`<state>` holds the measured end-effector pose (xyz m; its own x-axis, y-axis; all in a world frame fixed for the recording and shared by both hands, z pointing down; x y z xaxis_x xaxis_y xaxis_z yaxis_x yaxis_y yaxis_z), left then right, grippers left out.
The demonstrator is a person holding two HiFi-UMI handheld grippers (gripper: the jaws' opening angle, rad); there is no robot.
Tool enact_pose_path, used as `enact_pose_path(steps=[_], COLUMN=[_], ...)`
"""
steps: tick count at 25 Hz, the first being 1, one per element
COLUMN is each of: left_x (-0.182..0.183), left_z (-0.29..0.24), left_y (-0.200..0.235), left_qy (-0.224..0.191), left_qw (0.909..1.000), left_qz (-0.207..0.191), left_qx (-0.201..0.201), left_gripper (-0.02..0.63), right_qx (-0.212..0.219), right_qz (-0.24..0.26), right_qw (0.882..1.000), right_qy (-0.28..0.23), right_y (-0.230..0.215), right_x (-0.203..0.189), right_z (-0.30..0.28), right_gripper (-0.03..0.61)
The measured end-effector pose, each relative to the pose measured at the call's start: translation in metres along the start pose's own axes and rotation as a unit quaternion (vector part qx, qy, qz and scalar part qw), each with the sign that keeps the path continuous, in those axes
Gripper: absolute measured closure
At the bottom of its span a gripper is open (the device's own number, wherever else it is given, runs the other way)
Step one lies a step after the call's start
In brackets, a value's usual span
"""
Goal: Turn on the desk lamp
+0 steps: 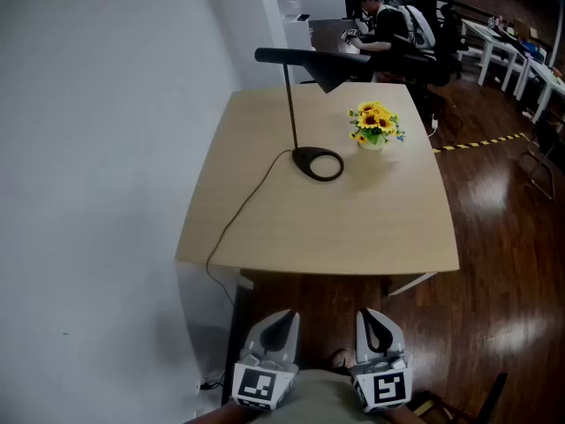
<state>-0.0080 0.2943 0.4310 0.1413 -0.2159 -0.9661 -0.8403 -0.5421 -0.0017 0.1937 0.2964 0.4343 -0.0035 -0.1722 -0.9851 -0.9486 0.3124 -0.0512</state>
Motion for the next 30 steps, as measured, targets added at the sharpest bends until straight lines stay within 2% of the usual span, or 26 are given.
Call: enact_pose_path(steps=[5, 9, 12, 16, 20, 24, 30], left_x=[0.008, 0.011, 0.011, 0.019, 0.035, 0.037, 0.037], left_z=[-0.020, -0.039, -0.056, -0.086, -0.109, -0.123, -0.139], left_y=[-0.006, 0.009, 0.031, 0.070, 0.105, 0.134, 0.180], left_qy=[0.001, -0.003, -0.002, -0.004, -0.022, -0.016, -0.016], left_qw=[1.0000, 0.9999, 0.9997, 0.9988, 0.9974, 0.9959, 0.9937], left_qz=[-0.002, 0.000, 0.007, 0.015, 0.010, 0.011, 0.011], left_qx=[-0.006, -0.015, -0.025, -0.046, -0.067, -0.088, -0.110], left_gripper=[0.619, 0.619, 0.618, 0.618, 0.618, 0.620, 0.618], right_qx=[0.000, -0.008, -0.023, -0.033, -0.055, -0.073, -0.110], right_qz=[-0.002, -0.005, -0.013, 0.019, 0.017, 0.029, 0.021], right_qw=[1.000, 1.000, 1.000, 0.998, 0.998, 0.997, 0.993], right_qy=[0.002, 0.004, 0.010, 0.054, 0.036, 0.022, 0.027], right_y=[-0.021, -0.025, -0.021, -0.014, -0.007, 0.001, 0.014], right_x=[-0.004, 0.000, 0.007, 0.023, 0.037, 0.047, 0.051], right_z=[-0.006, -0.025, -0.047, -0.081, -0.113, -0.139, -0.175], right_gripper=[0.580, 0.580, 0.580, 0.580, 0.580, 0.580, 0.580])
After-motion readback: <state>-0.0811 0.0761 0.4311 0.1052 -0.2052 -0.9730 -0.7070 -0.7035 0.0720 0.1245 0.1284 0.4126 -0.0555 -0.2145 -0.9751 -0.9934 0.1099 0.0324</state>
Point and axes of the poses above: the fingertips, and each gripper's own axes: z backward along the fingers, y to its left, x out of its top, the point moved 9 cm from there along z, backward along the fingers, and after that the axes turned 7 degrees about -x, right-handed, at the moved point
